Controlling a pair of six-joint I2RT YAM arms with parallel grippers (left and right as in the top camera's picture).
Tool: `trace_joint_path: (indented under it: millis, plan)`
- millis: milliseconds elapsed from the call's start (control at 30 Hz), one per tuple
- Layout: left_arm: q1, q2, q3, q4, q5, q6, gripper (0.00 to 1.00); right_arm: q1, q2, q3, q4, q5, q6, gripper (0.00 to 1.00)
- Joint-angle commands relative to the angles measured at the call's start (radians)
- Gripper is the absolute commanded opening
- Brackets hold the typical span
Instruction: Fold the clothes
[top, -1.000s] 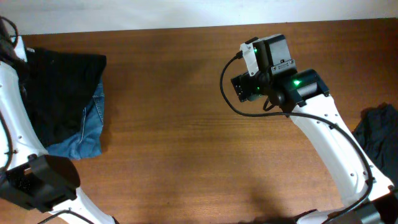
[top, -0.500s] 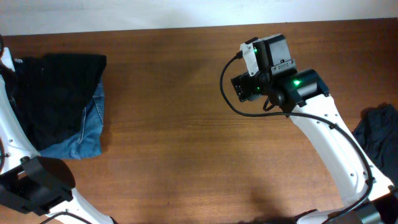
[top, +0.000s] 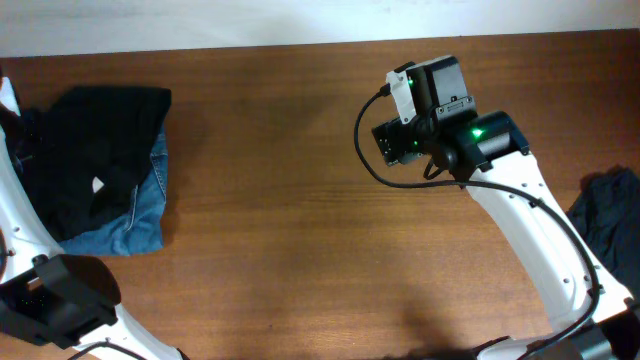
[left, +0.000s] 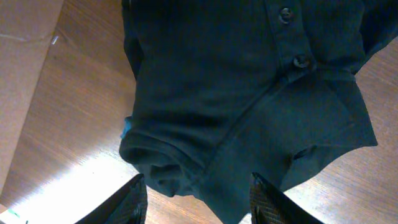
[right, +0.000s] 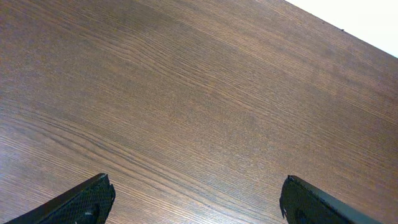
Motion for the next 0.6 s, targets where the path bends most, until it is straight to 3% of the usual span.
trace_joint_path:
  millis: [0, 100, 133, 200, 233, 300, 400, 433, 567]
  plan:
    - [0.007, -0.039, 0.029, 0.005, -0.003, 0.0, 0.52, -0.007, -0.023, 0.024, -0.002, 0.019, -0.003, 0.91]
    - [0.007, -0.039, 0.029, 0.06, 0.026, -0.026, 0.38, -0.007, -0.023, 0.024, -0.002, 0.019, -0.003, 0.85]
    - [0.007, -0.039, 0.029, 0.085, 0.026, -0.026, 0.33, -0.007, -0.023, 0.024, -0.002, 0.019, -0.003, 0.76]
    - [0.006, -0.039, 0.029, 0.151, -0.01, -0.025, 0.1, -0.007, -0.023, 0.024, -0.003, 0.019, -0.003, 0.56]
    - [0.004, -0.039, 0.029, 0.19, -0.072, -0.023, 0.05, -0.007, -0.023, 0.024, -0.003, 0.019, -0.003, 0.46]
    - [-0.005, -0.039, 0.029, 0.259, -0.212, 0.012, 0.05, -0.007, -0.023, 0.024, -0.003, 0.019, -0.003, 0.38]
    - [-0.026, -0.034, 0.029, 0.39, -0.323, 0.211, 0.05, -0.007, -0.023, 0.024, -0.009, 0.019, -0.003, 0.39]
    - [-0.034, -0.027, 0.029, 0.449, -0.322, 0.341, 0.16, -0.007, -0.023, 0.024, -0.01, 0.019, -0.003, 0.39]
    - [-0.038, 0.005, 0.029, 0.484, -0.322, 0.391, 0.22, -0.007, -0.023, 0.024, -0.01, 0.019, -0.003, 0.39]
